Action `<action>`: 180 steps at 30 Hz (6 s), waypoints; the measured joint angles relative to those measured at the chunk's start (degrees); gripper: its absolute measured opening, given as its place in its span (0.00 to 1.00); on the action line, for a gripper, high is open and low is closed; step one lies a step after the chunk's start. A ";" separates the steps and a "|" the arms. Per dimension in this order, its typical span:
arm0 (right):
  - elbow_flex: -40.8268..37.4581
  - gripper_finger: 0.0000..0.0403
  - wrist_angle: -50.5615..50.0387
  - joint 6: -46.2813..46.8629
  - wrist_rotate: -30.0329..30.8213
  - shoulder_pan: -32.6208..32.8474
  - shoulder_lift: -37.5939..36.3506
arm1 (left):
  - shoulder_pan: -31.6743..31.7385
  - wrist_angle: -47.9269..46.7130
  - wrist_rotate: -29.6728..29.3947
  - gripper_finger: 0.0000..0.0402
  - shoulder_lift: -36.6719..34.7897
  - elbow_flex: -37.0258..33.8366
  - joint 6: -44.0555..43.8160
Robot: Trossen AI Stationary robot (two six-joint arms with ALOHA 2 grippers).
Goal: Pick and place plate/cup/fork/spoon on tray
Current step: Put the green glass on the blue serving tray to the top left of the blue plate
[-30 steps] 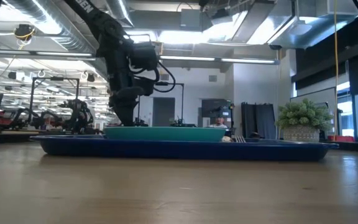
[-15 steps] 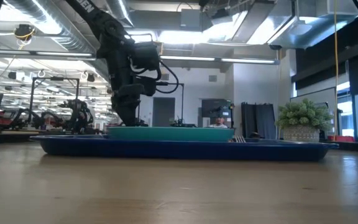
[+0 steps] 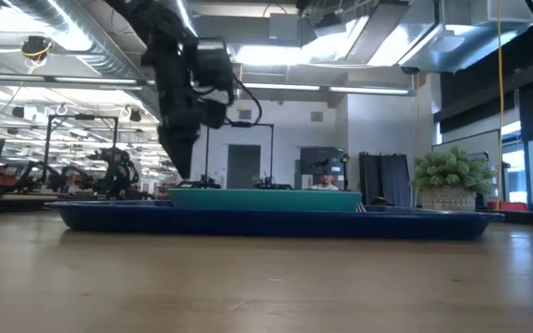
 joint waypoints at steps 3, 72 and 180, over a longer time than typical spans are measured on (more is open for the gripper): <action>0.00 0.19 -0.04 -0.08 0.00 0.00 0.00 | -0.47 -5.82 2.12 0.00 -4.06 1.47 -2.11; -0.04 0.19 2.45 -12.63 -15.13 0.02 0.02 | -82.95 -16.80 5.24 0.17 -23.67 -0.10 -58.39; 0.02 0.19 2.52 25.65 19.86 -0.02 0.02 | 9.01 -30.67 4.00 0.01 -7.36 17.86 3.93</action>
